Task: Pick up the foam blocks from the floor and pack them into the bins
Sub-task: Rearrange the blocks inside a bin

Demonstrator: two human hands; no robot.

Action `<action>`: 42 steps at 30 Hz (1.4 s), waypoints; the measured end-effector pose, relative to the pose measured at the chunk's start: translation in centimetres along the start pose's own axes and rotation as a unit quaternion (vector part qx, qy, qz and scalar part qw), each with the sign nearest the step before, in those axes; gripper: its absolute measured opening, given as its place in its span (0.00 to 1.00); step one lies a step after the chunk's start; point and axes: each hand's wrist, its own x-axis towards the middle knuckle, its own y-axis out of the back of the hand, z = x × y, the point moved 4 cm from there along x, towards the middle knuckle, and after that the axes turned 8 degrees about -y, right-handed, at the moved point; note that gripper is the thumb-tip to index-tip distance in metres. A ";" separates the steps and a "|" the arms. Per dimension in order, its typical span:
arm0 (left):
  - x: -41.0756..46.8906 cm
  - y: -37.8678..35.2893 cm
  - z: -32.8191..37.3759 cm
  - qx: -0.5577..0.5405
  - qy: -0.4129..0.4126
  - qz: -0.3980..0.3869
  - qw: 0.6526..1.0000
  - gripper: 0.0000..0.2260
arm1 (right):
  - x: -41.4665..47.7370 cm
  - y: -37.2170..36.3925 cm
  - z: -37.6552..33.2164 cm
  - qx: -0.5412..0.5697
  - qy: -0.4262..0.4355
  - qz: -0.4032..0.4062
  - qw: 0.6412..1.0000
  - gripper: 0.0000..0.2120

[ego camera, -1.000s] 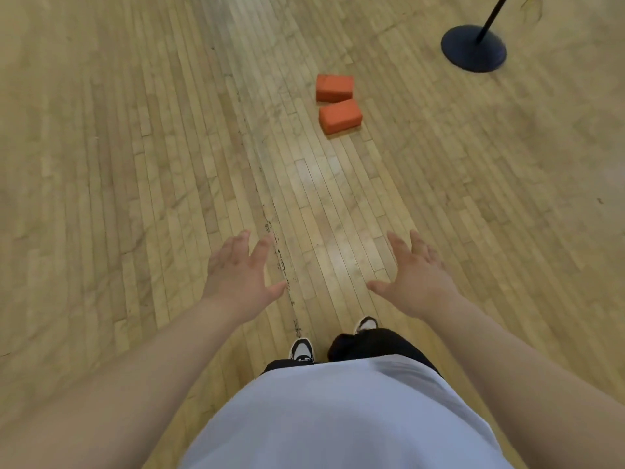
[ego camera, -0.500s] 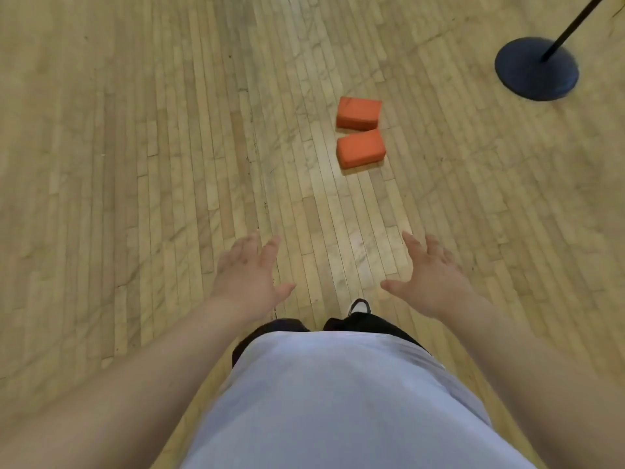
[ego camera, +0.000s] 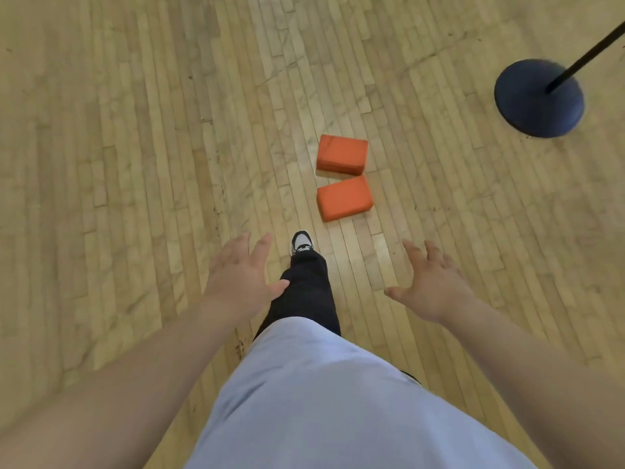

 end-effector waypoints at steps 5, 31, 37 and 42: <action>14.9 4.9 -0.2 0.025 -0.025 -0.049 0.998 0.43 | 11.6 6.6 -3.6 0.017 -0.022 -0.014 1.000 0.49; 72.0 -34.1 5.7 -0.004 -0.038 -0.133 0.990 0.54 | 87.4 -4.9 -13.4 -0.209 0.160 -0.008 0.965 0.71; 72.7 -34.5 4.1 0.005 -0.032 -0.150 0.988 0.59 | 86.8 -3.8 -13.3 -0.148 0.182 0.032 0.971 0.72; 70.4 -34.0 4.5 -0.035 -0.068 -0.152 0.985 0.47 | 84.7 -3.3 -13.0 -0.163 0.206 0.045 0.964 0.64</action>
